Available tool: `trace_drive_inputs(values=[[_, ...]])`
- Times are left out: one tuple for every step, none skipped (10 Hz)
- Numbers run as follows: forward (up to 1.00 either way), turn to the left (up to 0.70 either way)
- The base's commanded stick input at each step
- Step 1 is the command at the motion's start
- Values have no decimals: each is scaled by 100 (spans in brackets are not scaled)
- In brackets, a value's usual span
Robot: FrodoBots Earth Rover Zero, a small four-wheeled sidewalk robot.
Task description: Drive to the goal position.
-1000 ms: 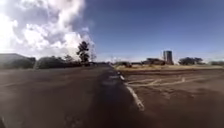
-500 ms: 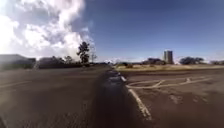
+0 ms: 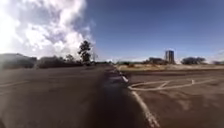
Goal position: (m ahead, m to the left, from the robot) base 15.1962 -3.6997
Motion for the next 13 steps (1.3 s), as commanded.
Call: trace_drive_inputs(values=[[50,0],[50,0],[50,0],[50,0],[50,0],[50,0],[50,-50],[50,-50],[50,-50],[50,-50],[50,0],[50,0],[50,0]])
